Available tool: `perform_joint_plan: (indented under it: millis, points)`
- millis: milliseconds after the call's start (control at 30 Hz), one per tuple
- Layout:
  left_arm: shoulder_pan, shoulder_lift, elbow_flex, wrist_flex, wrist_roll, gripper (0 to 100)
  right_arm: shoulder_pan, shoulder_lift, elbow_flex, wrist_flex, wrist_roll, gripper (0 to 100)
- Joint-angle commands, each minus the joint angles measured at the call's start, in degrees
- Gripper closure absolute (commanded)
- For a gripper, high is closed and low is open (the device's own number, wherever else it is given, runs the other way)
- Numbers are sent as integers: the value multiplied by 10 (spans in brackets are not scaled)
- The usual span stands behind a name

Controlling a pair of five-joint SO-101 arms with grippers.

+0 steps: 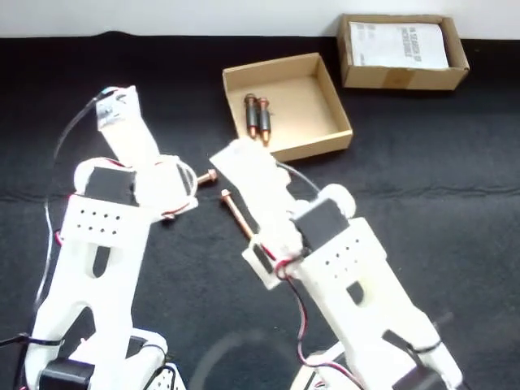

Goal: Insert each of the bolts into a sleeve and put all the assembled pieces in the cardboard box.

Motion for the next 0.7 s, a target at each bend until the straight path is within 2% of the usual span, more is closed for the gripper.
perform_joint_plan:
  millis: [0,100,267,667]
  points:
    - [24,0,-18,-4,24,755,34,-64,81,-47,-2,992]
    - [34,13,-17,-13,26,755,54,-95,145,-96,-2,992]
    - [34,120,-44,-20,27,755,86,-123,213,-154,-2,992]
    - [39,327,-196,-19,47,755,127,-122,231,-221,-1,992]
